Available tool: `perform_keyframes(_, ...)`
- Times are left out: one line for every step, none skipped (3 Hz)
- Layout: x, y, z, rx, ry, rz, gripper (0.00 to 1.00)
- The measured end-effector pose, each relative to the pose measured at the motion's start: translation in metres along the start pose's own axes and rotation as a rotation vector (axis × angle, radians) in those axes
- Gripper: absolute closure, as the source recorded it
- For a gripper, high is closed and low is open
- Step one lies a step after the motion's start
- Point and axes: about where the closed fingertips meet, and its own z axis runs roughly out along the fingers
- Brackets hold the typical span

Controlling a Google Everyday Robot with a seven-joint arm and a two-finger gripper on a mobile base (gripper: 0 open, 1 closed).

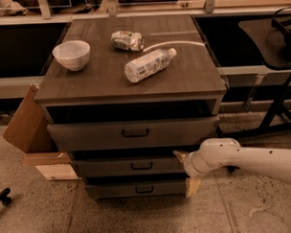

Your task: Open middle drawer

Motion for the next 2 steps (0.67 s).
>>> perform_keyframes(0.007, -0.016, 0.017, 0.028, -0.001, 0.029, 0.00)
perform_keyframes(0.012, -0.028, 0.036, 0.034, -0.007, 0.055, 0.00)
